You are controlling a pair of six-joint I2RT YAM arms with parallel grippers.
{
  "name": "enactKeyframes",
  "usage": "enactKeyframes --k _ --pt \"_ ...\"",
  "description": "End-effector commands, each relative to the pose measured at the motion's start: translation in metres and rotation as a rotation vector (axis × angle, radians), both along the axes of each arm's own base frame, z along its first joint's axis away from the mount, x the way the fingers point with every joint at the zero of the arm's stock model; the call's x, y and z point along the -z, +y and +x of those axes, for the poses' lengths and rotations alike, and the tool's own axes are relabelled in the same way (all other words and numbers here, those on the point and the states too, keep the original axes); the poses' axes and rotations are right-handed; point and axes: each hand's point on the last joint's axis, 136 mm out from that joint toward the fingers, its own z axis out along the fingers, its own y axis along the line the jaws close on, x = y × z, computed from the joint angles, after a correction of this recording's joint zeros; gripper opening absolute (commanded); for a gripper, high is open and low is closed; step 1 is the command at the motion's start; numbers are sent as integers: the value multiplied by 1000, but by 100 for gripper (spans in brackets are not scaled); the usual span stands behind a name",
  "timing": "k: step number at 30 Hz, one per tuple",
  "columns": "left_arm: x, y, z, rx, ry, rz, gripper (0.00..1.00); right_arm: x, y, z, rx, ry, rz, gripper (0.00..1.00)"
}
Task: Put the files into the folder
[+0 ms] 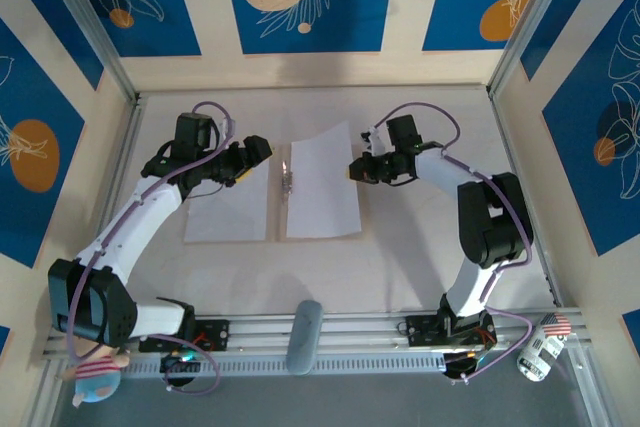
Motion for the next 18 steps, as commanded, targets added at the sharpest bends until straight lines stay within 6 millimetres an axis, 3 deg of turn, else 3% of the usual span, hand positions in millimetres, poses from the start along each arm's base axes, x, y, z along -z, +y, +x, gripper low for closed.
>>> enactKeyframes --k 1,18 --pt "-2 2 1 21 -6 -2 86 4 4 -3 -59 -1 -23 0" --pt "3 1 -2 27 4 0 86 6 1 5 -69 7 -19 0"
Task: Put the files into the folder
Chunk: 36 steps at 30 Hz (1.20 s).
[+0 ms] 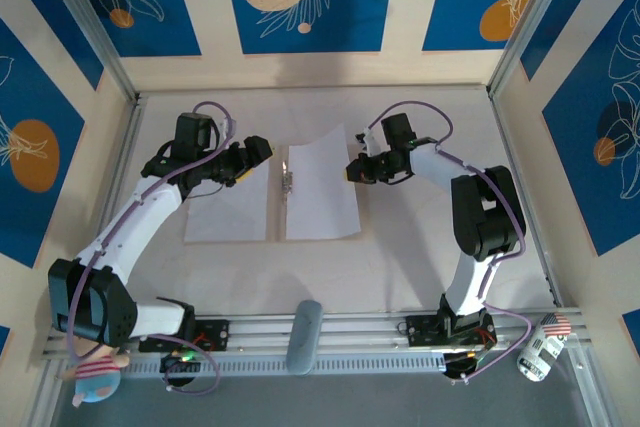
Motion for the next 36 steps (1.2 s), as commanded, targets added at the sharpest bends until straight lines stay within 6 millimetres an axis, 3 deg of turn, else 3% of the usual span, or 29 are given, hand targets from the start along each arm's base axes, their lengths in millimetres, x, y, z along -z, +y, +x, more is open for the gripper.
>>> enactKeyframes --k 1,28,36 --pt "2 2 -1 16 7 -2 86 -5 -2 3 -19 0 14 0" --pt "5 2 -1 13 14 -6 86 0 4 8 -11 39 61 0" --pt "6 2 -1 14 16 -5 86 4 1 12 32 74 52 10"
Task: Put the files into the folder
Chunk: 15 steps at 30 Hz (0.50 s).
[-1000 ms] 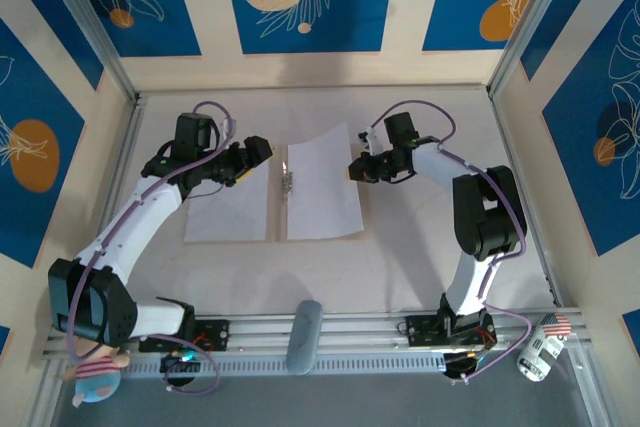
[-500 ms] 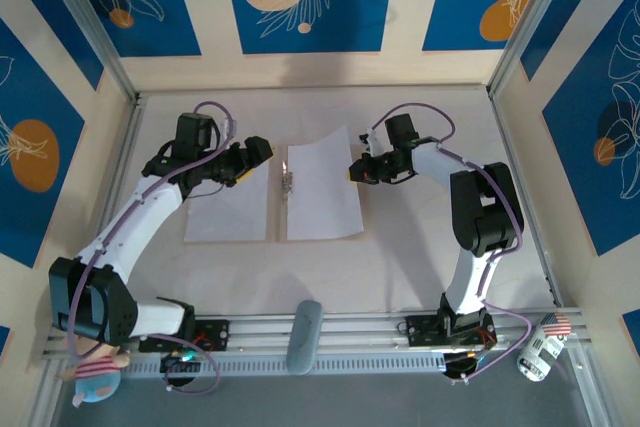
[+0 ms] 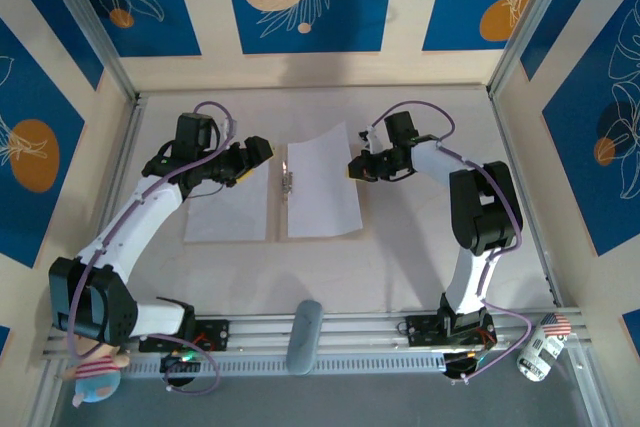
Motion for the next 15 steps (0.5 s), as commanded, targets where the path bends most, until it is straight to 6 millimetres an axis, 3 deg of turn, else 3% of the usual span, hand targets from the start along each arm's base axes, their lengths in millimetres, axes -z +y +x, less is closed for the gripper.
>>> enactKeyframes --k 1,15 --pt "4 3 -1 7 12 -4 86 0 3 2 9 31 13 12" --pt "5 3 -1 6 17 -7 86 9 -4 8 35 48 -47 36"
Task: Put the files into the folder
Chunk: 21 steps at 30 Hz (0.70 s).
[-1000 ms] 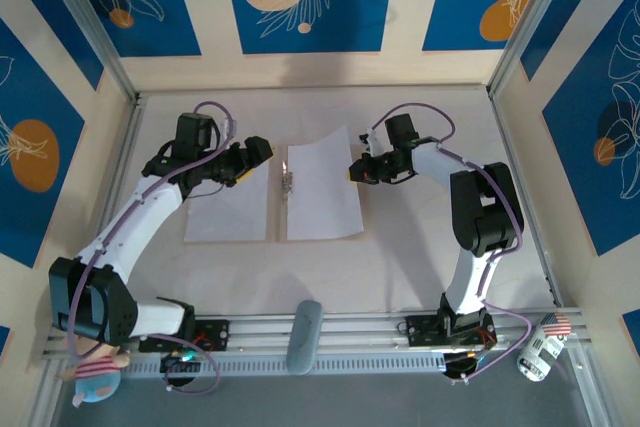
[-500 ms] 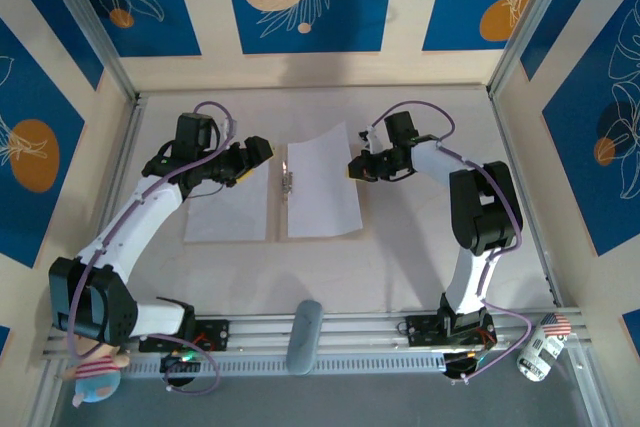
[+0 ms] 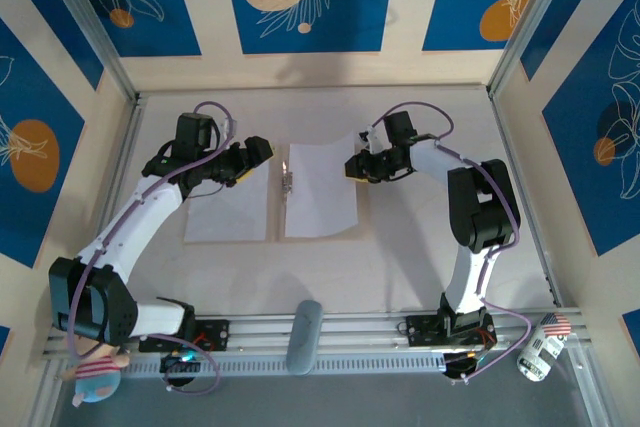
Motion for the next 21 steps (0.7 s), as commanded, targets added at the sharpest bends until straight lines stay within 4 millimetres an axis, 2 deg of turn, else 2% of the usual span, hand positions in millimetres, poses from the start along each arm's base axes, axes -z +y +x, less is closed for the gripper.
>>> enactKeyframes --k 1,13,21 --pt "5 2 -1 6 16 -8 86 3 -2 6 3 11 -32 37" --pt "4 1 1 10 14 -8 86 9 -7 6 6 31 -86 47" --pt "1 0 3 13 12 -15 86 8 -9 4 9 33 -97 48"
